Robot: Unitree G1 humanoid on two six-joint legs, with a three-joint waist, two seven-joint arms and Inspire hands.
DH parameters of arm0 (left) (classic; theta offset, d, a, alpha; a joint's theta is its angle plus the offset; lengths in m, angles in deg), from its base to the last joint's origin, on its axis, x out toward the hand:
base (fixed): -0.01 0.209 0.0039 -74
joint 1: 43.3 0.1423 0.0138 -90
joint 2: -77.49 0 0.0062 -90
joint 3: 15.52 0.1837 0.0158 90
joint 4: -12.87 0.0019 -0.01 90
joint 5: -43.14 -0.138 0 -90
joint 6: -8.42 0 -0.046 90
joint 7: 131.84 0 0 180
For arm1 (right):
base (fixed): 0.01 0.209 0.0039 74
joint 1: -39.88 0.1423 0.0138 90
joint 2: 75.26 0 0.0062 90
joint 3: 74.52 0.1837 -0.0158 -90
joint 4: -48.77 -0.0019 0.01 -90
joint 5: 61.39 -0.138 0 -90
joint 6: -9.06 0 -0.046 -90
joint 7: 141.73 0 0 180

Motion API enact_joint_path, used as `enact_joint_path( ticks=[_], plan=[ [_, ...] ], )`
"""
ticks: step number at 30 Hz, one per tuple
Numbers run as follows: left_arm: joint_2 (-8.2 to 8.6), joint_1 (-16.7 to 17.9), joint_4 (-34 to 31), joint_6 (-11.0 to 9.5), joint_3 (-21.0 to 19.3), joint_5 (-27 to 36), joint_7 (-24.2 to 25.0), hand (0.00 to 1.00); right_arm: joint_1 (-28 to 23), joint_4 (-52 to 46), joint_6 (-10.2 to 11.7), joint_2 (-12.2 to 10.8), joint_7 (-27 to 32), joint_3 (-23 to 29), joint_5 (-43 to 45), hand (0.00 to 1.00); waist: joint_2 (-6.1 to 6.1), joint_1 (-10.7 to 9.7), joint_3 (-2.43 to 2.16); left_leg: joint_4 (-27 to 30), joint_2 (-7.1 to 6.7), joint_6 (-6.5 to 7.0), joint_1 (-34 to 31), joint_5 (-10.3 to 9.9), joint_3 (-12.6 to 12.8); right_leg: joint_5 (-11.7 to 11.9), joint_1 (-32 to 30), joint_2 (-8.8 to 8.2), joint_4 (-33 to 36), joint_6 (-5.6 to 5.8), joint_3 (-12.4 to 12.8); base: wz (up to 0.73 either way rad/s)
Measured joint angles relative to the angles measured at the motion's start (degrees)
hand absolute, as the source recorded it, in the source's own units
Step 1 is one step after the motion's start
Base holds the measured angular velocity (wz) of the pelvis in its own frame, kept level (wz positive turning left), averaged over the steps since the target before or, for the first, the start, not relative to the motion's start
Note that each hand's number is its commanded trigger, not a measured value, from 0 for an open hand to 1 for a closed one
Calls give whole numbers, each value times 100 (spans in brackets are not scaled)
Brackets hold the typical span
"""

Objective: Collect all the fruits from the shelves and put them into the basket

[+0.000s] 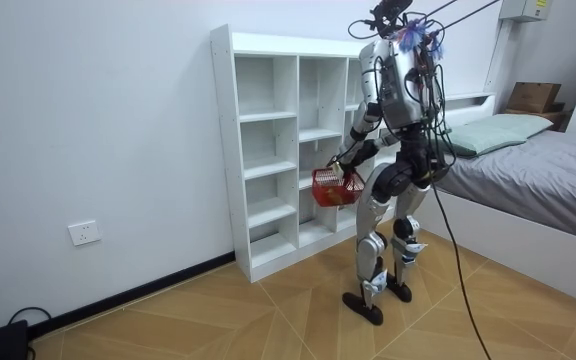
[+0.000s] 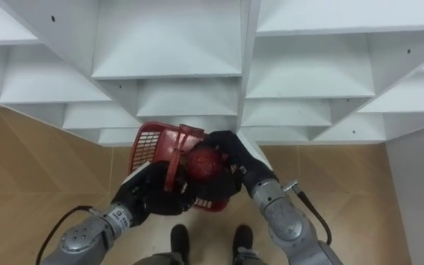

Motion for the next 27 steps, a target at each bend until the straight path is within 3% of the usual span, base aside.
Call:
enact_joint_path(
  ticks=[3, 20, 27],
  plan=[
    [-22, 4, 43, 0, 30, 135, -2, 100, 49, 167, 96, -28, 107, -13, -4, 100, 7, -1, 10, 2, 2, 0, 3, 0, 0, 0, -1, 1, 7, -1, -1, 0],
    [-26, 6, 50, 2, -38, 127, -58, 100, 122, 359, 115, -197, 170, 99, 15, 100, 1, 3, 37, 11, -3, -1, -12, 1, 122, -61, -144, -23, 202, -11, 92, -1],
    [-4, 7, 51, 2, -121, 123, -58, 100, 306, 658, 317, -228, 128, 104, 15, 100, -7, -87, 38, 45, -1, -1, -1, 1, 136, -60, -142, -22, 221, -12, 121, -1]
  ],
)
